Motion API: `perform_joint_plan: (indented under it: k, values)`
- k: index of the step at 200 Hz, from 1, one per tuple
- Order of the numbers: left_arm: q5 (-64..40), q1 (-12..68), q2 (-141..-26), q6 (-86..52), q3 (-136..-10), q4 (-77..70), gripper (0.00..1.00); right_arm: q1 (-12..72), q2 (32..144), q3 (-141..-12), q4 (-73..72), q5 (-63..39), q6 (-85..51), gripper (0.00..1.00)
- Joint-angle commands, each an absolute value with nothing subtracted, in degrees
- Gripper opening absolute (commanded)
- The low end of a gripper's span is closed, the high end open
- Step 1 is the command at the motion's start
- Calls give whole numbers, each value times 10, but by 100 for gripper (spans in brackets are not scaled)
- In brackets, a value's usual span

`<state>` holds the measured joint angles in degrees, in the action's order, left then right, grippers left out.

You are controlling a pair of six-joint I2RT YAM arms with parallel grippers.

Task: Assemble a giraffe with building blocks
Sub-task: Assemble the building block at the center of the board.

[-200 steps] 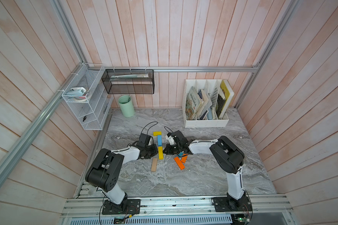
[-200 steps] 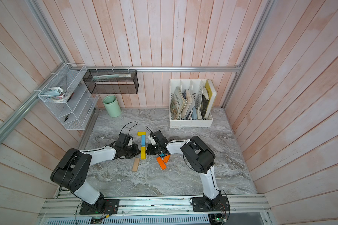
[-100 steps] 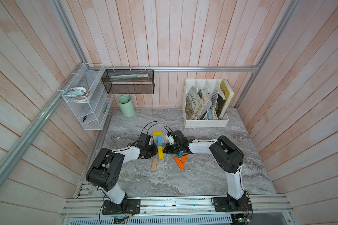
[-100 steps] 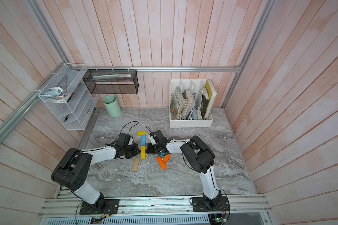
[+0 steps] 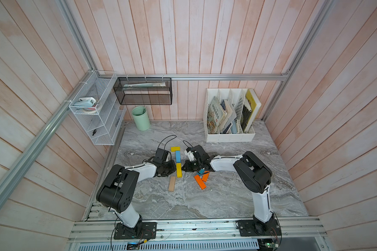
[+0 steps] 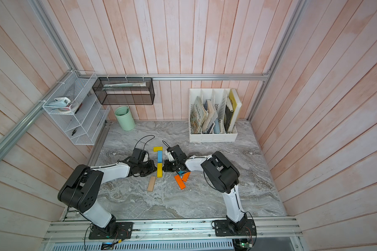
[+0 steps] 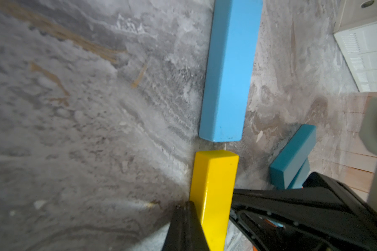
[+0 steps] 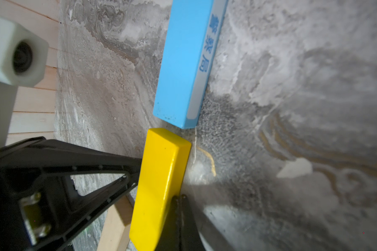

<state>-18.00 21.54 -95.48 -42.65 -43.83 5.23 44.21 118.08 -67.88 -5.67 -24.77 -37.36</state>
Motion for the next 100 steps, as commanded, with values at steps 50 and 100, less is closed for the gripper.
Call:
perform_joint_plan:
  k: [50, 100]
  values:
    - [-181, 218, -968, -416, -460, 54, 0, 439, 1199, -688, -39, -250, -365, 0]
    - [-178, 218, -966, -417, -458, 53, 0, 439, 1199, -688, -38, -251, -364, 0]
